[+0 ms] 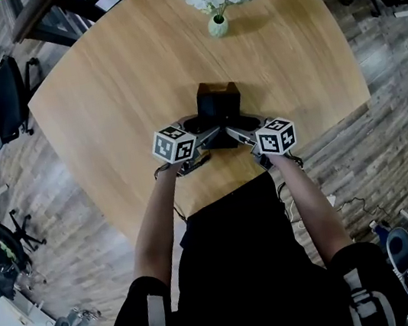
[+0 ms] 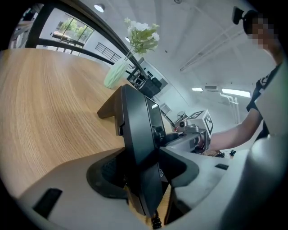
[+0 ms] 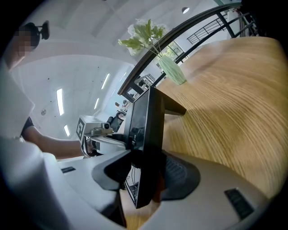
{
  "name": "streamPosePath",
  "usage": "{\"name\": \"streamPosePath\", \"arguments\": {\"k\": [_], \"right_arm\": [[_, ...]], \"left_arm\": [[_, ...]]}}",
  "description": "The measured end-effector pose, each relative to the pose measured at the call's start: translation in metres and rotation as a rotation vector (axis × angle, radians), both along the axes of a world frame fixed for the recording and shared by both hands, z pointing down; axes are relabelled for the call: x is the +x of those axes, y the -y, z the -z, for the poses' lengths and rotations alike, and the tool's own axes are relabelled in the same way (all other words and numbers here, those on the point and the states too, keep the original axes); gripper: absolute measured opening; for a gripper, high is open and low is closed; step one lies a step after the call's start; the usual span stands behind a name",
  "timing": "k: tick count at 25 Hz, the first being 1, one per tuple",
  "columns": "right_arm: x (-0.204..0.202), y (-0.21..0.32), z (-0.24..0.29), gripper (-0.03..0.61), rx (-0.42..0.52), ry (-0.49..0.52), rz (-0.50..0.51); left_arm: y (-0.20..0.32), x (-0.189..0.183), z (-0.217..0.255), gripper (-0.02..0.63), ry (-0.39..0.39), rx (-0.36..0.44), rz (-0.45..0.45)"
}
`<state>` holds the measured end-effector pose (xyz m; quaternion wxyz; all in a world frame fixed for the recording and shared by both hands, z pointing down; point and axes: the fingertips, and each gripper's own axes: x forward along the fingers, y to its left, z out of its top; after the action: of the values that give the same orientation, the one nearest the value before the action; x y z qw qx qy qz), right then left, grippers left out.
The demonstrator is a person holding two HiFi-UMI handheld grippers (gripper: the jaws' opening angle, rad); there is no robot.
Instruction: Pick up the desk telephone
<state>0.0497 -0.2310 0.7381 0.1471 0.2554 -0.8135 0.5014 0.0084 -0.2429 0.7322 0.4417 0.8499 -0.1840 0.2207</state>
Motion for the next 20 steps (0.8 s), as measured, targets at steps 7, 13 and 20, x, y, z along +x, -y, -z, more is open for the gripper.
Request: {"name": "streamPosePath", "arguments": {"k": [7, 13, 20], "right_arm": [[-0.002, 0.001, 0.002, 0.207, -0.01, -0.006, 0.003], [-0.008, -0.003, 0.005, 0.204, -0.011, -0.006, 0.024], [-0.013, -0.005, 0.014, 0.204, 0.0, -0.016, 0.043]], "left_arm": [[0.0, -0.002, 0.002, 0.229, 0.016, 0.012, 0.018], [-0.004, -0.008, 0.007, 0.229, 0.027, 0.022, 0.017], [-0.008, -0.013, 0.014, 0.227, 0.021, 0.018, 0.051]]}}
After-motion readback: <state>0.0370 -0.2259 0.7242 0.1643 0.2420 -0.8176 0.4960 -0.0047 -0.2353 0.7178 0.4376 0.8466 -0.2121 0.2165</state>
